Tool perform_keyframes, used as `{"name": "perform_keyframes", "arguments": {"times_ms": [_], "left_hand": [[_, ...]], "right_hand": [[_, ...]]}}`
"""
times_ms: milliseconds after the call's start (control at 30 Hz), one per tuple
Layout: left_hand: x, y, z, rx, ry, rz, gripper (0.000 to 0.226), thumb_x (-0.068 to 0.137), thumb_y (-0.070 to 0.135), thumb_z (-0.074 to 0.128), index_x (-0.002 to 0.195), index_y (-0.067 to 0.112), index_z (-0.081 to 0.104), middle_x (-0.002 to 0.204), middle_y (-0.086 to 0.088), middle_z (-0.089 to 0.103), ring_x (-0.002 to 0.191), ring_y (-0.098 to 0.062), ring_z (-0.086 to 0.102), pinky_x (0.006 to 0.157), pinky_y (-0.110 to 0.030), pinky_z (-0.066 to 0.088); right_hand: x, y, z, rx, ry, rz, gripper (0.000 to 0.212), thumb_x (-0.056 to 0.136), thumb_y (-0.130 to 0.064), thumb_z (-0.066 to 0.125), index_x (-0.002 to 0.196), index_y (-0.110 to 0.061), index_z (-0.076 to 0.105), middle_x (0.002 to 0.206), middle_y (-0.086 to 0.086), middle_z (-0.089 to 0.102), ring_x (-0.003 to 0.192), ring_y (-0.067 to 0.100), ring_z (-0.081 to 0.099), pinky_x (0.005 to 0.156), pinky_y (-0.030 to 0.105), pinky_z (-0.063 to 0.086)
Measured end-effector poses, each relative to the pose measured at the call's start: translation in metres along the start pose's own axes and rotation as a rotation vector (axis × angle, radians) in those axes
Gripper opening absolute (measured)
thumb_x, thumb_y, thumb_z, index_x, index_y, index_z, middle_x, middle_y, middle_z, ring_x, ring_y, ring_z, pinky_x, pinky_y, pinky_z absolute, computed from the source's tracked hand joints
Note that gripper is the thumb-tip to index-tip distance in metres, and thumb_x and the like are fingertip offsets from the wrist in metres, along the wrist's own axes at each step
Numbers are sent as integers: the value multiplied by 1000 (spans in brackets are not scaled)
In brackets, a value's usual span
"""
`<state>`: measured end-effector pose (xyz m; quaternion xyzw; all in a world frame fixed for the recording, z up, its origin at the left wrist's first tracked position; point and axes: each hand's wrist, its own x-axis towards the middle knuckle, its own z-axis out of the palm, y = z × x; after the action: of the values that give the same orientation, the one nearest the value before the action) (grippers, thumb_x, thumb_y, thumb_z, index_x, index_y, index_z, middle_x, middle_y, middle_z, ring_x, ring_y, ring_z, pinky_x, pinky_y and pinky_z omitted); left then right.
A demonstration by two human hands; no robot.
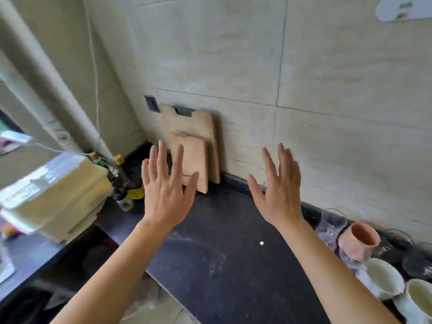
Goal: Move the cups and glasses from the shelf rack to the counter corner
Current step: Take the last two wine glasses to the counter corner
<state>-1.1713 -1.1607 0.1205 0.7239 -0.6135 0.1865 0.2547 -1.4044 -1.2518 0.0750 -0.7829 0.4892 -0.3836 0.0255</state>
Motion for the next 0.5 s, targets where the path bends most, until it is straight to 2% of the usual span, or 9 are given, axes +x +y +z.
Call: {"name": "perform_keyframes", "arguments": {"times_ms": [133,300,500], "left_hand": [[-68,-83,-65,181,-2,-189,73,97,58,35,157,18,25,165,-20,9,151,-41,9,117,-64,15],[-149,-178,-159,308,111,-411,75,98,58,33,159,18,19,166,-18,4,153,-38,5,117,-64,15],[-265,-298,-281,470,211,-659,76,96,63,31,159,23,15,167,-16,-1,153,-38,1,116,-68,9]], "right_hand": [[-8,-105,51,174,-122,-187,71,100,-57,41,159,-22,26,168,18,12,155,39,11,123,57,12],[-38,-260,91,363,-227,-438,73,99,-58,43,161,-24,23,169,15,8,156,35,5,123,56,8],[-95,-459,128,519,-245,-740,75,97,-54,50,160,-20,26,169,15,9,155,36,9,121,58,11]]}}
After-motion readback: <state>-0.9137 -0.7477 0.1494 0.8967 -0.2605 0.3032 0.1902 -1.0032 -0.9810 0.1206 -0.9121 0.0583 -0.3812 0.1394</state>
